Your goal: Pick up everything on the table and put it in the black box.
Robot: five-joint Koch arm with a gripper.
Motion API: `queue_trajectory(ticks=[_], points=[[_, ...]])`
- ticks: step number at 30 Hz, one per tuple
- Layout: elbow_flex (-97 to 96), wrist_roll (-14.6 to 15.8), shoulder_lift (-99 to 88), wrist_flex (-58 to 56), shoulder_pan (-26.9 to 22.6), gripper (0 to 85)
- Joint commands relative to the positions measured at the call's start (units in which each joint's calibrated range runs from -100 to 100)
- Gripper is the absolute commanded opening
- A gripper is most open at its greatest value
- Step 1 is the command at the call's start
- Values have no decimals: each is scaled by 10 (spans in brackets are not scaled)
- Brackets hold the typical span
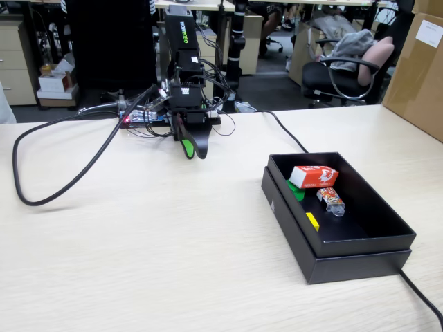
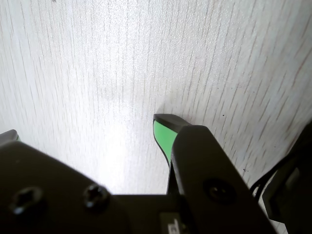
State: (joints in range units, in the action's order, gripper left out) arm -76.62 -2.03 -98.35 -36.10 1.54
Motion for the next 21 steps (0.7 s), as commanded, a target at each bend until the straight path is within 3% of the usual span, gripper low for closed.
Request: queue_trajectory(ticks=[1, 21], points=[[-2, -4, -7, 16, 0, 523], [-1, -9, -15, 27, -5, 504]])
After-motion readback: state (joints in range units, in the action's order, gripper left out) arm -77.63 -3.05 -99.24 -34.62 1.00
